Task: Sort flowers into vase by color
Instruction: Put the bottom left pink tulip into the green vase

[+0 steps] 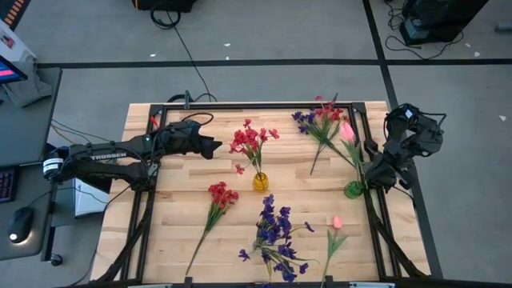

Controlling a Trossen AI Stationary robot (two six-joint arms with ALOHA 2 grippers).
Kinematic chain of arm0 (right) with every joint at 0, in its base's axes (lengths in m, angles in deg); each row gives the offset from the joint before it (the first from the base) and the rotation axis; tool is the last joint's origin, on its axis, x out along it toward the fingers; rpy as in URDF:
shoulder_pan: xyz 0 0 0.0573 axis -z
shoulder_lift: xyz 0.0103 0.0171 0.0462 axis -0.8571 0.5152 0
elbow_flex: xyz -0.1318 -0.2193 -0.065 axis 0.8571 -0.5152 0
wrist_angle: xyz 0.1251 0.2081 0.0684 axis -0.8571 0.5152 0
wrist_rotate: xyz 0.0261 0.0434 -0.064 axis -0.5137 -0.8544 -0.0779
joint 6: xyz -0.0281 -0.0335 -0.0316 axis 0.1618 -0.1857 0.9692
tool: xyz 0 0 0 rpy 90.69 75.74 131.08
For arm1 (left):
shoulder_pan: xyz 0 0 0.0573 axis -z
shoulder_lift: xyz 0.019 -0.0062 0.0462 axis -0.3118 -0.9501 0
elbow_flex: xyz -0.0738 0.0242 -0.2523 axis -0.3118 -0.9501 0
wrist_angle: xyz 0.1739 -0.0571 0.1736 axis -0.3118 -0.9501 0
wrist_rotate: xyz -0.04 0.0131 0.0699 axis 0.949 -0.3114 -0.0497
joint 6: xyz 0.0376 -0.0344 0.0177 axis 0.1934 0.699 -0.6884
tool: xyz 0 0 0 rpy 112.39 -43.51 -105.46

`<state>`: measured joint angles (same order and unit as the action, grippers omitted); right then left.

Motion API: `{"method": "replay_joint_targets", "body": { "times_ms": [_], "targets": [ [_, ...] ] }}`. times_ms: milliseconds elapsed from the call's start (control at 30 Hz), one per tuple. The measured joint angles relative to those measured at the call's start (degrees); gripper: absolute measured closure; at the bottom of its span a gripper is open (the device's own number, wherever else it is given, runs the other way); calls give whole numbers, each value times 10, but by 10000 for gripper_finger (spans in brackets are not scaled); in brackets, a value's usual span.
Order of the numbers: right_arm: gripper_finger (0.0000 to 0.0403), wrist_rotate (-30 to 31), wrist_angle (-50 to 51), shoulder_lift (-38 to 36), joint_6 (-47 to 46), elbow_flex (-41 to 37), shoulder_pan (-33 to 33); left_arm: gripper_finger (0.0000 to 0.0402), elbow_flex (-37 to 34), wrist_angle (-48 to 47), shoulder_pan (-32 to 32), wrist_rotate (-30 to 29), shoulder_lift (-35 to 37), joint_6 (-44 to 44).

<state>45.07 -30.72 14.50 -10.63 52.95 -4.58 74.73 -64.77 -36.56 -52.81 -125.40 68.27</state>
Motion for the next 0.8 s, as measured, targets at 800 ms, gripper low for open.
{"method": "replay_joint_targets", "body": {
  "times_ms": [800],
  "targets": [
    [402,98,-17,1,-155,-4,48,122,1,296,78,36,-56,48]
  ]
}}
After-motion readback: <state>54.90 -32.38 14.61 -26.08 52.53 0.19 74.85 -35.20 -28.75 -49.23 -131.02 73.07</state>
